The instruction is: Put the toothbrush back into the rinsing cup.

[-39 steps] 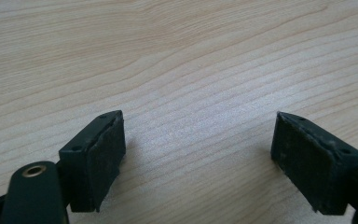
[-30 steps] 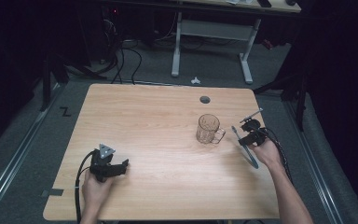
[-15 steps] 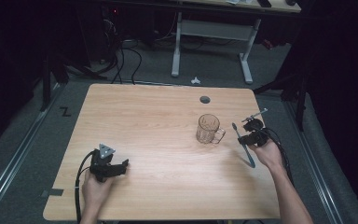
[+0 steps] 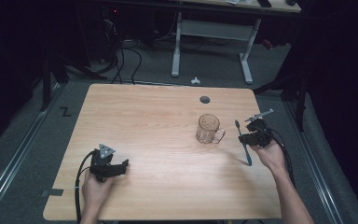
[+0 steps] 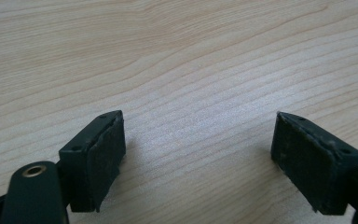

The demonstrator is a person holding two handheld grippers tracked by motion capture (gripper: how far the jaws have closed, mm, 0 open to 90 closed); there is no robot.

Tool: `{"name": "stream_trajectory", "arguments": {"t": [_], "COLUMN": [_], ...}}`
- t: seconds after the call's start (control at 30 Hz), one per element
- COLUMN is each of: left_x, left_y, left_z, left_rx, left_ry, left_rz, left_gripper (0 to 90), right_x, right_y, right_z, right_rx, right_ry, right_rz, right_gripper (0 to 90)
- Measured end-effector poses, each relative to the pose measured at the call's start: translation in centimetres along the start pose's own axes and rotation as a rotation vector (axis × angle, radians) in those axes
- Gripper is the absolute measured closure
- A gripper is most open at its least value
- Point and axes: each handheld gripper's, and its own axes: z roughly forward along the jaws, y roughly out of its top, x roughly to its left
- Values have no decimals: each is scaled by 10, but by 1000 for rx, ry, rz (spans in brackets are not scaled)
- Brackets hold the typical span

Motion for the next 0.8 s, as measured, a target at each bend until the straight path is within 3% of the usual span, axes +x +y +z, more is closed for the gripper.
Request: {"name": "stream_trajectory", "arguments": {"t": [0.47,0.8], "left_x": [0,0], "left_y": [0,0], "left_z": [0,0], "left_rx": [0,0], "left_ry": [0,0], "left_rz": [0,0], "left_gripper": [182,182], "right_x": [8,14], "right_y": [-7,-11], "right_z": [-15,-21], "right_rx": [-90,-156], "right_ry": [24,66], "right_rz": [-2,1], "right_gripper": [788,793]}}
